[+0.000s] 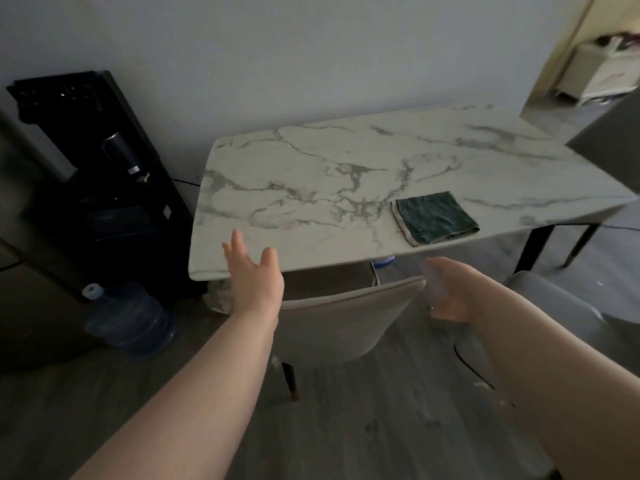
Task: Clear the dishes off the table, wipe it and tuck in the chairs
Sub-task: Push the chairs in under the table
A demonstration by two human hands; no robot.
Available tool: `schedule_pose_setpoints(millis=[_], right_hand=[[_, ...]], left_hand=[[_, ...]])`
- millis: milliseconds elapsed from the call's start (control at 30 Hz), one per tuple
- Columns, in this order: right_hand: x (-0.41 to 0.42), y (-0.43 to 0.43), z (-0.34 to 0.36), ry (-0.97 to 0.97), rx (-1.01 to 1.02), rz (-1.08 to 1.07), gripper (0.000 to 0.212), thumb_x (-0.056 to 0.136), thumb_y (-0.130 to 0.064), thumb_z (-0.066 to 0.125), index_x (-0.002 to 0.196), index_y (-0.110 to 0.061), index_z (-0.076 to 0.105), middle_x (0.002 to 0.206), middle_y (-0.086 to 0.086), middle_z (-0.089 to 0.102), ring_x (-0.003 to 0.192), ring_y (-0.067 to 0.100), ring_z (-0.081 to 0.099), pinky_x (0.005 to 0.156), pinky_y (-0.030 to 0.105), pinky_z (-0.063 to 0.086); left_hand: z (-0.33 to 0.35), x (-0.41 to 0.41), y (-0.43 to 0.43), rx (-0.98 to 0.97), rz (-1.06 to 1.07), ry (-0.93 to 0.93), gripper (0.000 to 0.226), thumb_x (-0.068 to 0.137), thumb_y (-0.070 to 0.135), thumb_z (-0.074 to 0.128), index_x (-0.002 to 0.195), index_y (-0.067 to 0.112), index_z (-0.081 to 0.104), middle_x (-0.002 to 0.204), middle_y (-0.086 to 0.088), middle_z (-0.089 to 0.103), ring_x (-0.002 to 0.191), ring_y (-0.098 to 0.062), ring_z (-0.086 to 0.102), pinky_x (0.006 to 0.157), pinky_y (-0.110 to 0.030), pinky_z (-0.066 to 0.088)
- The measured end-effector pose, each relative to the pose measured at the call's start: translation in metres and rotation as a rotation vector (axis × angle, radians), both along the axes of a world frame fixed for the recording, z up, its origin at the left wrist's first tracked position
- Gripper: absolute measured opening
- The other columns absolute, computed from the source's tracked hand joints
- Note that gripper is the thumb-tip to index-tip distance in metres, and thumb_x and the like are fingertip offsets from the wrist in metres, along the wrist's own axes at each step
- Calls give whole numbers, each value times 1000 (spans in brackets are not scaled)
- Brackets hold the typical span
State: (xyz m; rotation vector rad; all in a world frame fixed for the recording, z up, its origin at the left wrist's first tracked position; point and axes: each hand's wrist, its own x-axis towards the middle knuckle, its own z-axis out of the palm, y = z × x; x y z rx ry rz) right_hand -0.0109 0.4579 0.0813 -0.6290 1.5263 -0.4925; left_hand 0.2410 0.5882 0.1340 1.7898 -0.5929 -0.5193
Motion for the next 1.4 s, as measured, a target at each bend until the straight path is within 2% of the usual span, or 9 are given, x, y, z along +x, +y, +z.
schedule_pose_setpoints(millis=[167, 300, 533, 667, 800, 933, 1133, 1300, 1400], right_hand=[[-96, 2, 56, 64, -177, 148, 37, 96, -28, 53, 129, -11, 58, 105, 28, 54, 84, 37, 55, 77, 36, 45], [-227, -2, 86, 193, -223, 107, 29, 91, -37, 59, 114, -20, 64, 112, 2, 60, 85, 20, 58, 77, 34, 43], [-501, -1, 102, 575, -382, -116, 38, 82, -40, 64, 113, -18, 65, 98, 6, 62, 78, 26, 57, 70, 33, 44], [-613, 5, 95, 960, -456, -157, 75, 68, -53, 61, 137, -31, 43, 139, 12, 44, 119, 37, 50, 94, 48, 47], [-661, 18, 60, 609, -137, -276, 97, 74, -49, 73, 149, -16, 21, 146, 14, 36, 122, 38, 46, 81, 44, 48], [-671, 30, 20, -48, 107, -242, 66, 81, -43, 66, 133, -9, 44, 125, 20, 52, 91, 34, 60, 73, 44, 52], [-648, 29, 2, -34, 111, -147, 32, 91, -24, 51, 115, -3, 53, 96, 18, 62, 78, 32, 61, 59, 41, 57], [-618, 35, -9, -171, 37, -256, 21, 91, -10, 51, 110, -1, 53, 83, 18, 59, 68, 29, 59, 35, 30, 49], [-594, 36, -11, -222, -15, -324, 17, 89, -5, 52, 104, 1, 53, 77, 18, 58, 65, 31, 59, 38, 33, 52]], left_hand=[[35, -108, -42, -10, -628, 69, 41, 97, 13, 50, 137, 22, 51, 123, 4, 60, 112, -6, 56, 88, -15, 41], [27, -235, -65, 310, -1003, 113, 27, 95, 18, 54, 120, 25, 59, 104, 1, 63, 88, -11, 58, 66, -19, 43], [-18, -468, -66, 683, -1134, 248, 22, 97, 27, 44, 116, 25, 56, 107, 1, 59, 82, -14, 57, 67, -26, 40], [-42, -576, -61, 773, -1136, 267, 30, 96, 27, 45, 123, 21, 56, 108, 0, 61, 87, -18, 58, 65, -26, 43], [-49, -653, -59, 811, -1130, 274, 25, 95, 27, 48, 117, 23, 59, 112, -2, 59, 82, -19, 54, 68, -28, 43], [-52, -702, -57, 979, -1080, 260, 38, 94, 49, 45, 120, 24, 55, 127, -7, 53, 108, -32, 57, 90, -40, 45], [-79, -732, -39, 1084, -826, 873, 97, 83, 79, 34, 155, 21, 4, 161, -16, 11, 140, -40, 32, 108, -45, 37], [-97, -756, -35, 664, -367, 781, 93, 68, 66, 67, 142, 18, 37, 130, -7, 52, 100, -28, 58, 72, -28, 50], [-99, -736, -34, 564, -295, 693, 92, 55, 60, 67, 130, 11, 49, 115, -9, 59, 93, -25, 60, 82, -31, 54]])
